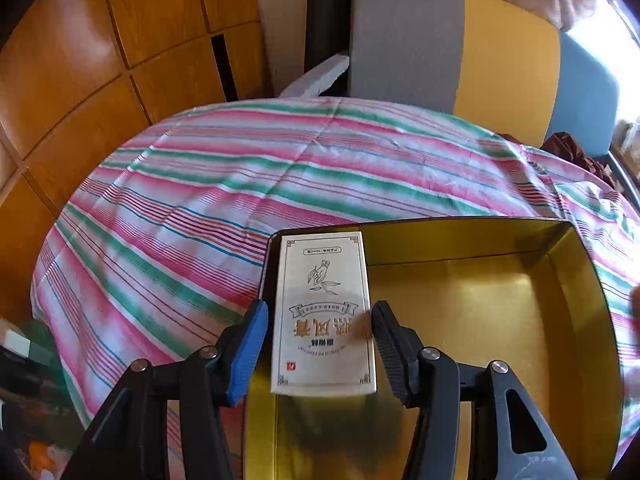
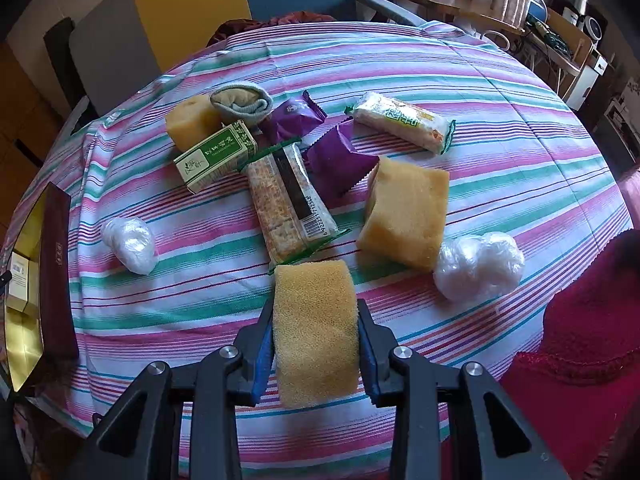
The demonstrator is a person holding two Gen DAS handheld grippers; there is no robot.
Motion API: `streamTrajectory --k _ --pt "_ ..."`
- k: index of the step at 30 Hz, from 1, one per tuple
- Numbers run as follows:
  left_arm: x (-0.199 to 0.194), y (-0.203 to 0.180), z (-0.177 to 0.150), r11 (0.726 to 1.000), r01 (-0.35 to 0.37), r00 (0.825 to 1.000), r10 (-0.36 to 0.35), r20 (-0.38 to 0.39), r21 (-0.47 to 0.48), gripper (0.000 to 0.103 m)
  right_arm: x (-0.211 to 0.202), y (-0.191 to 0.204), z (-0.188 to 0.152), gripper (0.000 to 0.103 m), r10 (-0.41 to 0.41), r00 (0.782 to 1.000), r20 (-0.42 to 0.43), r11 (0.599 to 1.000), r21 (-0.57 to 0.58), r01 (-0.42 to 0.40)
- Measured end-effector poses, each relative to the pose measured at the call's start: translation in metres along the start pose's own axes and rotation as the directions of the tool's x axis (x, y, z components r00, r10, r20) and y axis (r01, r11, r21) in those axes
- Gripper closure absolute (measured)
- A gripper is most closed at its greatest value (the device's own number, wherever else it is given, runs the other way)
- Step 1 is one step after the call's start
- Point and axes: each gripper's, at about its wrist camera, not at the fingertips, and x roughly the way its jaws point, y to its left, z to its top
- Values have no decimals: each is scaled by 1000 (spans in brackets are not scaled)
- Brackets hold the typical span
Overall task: Organize objects
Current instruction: 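Carry the white box into the gold tray and open the left gripper, then lower the yellow sponge cake into the tray beside the white box, open right gripper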
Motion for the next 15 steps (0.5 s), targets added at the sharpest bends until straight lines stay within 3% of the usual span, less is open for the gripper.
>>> streamTrajectory --k 6,8,12,15 --pt "-52 7 -17 1000 2 996 -1 84 -2 45 -10 18 3 67 52 998 46 998 -31 -51" --pt "-68 10 -26 1000 1 994 0 110 -7 37 -16 35 4 67 89 994 60 994 -60 -86" --pt "-92 12 -46 1000 -10 991 10 130 -6 33 -28 85 6 67 192 978 76 970 -166 -177" --pt "-103 14 -59 1000 -13 991 13 130 -3 33 -36 132 5 67 285 956 64 931 -257 -260"
